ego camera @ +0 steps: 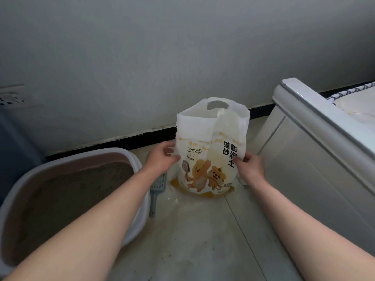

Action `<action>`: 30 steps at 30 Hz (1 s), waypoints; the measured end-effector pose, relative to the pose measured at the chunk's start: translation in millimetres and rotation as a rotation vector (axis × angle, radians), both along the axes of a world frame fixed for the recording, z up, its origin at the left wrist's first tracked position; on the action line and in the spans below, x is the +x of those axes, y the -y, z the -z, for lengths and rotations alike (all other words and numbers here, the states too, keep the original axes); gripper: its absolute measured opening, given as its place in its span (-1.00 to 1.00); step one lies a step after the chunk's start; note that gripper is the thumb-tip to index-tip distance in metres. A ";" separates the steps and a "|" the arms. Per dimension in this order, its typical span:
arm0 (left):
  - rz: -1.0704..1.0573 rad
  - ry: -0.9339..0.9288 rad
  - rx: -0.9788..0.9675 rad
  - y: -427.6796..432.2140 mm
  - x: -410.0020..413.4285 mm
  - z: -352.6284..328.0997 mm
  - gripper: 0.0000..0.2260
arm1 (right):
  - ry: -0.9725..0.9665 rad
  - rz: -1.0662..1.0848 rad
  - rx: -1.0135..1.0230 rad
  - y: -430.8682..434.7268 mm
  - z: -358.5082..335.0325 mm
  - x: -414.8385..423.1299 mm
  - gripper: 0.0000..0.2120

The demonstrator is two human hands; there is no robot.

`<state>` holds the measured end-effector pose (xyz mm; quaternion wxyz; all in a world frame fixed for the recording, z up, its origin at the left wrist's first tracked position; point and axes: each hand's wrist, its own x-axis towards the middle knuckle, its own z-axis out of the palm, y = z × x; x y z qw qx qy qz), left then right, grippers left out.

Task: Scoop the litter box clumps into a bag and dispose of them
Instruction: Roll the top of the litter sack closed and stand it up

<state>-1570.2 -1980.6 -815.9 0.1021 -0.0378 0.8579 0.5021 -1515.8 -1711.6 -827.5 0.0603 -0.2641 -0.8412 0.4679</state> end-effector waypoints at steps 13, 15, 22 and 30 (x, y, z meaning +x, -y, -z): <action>-0.029 -0.015 -0.143 -30.5 -26.7 42.0 -0.82 | -0.058 -0.065 0.027 -1.5 58.2 2.4 -0.90; -0.053 -0.035 -0.216 -27.9 -26.6 46.2 -0.91 | -0.045 -0.103 0.115 -4.9 60.1 3.2 -0.88; -0.240 -0.033 -0.060 -41.5 -41.6 37.2 -0.80 | -0.062 -0.085 0.237 -12.5 50.8 -6.8 -0.73; -0.271 -0.062 0.243 -66.4 -67.5 32.3 -0.74 | -0.175 -0.014 0.176 -8.0 37.1 -8.5 -0.70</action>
